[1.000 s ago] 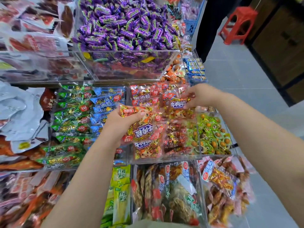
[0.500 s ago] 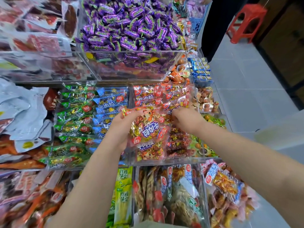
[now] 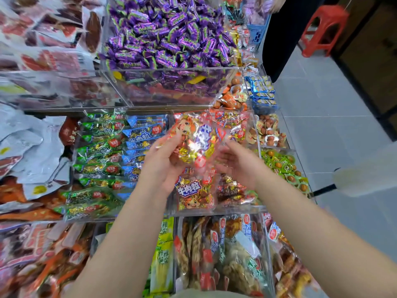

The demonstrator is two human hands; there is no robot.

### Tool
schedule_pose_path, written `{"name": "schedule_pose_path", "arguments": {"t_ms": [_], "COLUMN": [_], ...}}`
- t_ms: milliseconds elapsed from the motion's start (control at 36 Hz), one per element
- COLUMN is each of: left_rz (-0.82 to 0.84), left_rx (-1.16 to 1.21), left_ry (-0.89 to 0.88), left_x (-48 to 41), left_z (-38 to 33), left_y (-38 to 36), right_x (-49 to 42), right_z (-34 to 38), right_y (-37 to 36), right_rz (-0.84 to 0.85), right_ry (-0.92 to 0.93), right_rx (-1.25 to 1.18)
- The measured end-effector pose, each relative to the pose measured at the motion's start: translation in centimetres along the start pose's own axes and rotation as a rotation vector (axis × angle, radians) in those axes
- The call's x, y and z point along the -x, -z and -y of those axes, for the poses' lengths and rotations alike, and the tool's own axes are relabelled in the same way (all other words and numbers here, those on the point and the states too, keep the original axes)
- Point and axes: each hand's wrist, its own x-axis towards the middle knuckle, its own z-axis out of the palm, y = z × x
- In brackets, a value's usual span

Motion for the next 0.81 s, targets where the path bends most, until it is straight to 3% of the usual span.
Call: {"name": "schedule_pose_path", "arguments": {"t_ms": [83,194,278,389,472,556,611,722,806], "left_rz": [0.031,0.019,-0.004,-0.064,-0.027,0.158,0.217,0.213,0.194], "left_rx": [-0.009,-0.066,-0.317,-0.843,-1.173,-1.662,-1.955,-2.215,-2.249], "left_ry": [-0.018,-0.031,-0.074,-0.271,-0.437,-0.519,-0.549,-0.534,-0.482], "left_x": [0.3,0.3,0.6,0.6,0.1,-1.0,-1.7,-2.7,-3.4], "left_z": [0.8,1.9,2.8,3.3,3.4,3.9,4.6,5.9,6.1], "left_y": [-0.9,-1.7,-1.8,-0.7,0.6,1.4,1.6,2.2,2.4], "right_x": [1.6,2.7,3.1,3.2,2.2,0.8,-0.3,-3.0,-4.3], "right_z": [0.0,0.4,0.2,2.3,5.5,8.4,9.0,6.7,4.9], "right_y": [-0.6,-0.4,0.1,2.4,4.8,5.7,4.7,1.9,1.2], "right_rz": [0.028,0.049,0.101,-0.14,-0.224,-0.215,-0.1,0.087,-0.03], "right_ry": [0.094,0.056,0.096,0.215,0.293,0.299,0.233,0.199,0.279], "right_rx": [-0.015,-0.347,-0.22,0.202,0.51,1.051,1.42,1.888,2.036]}}
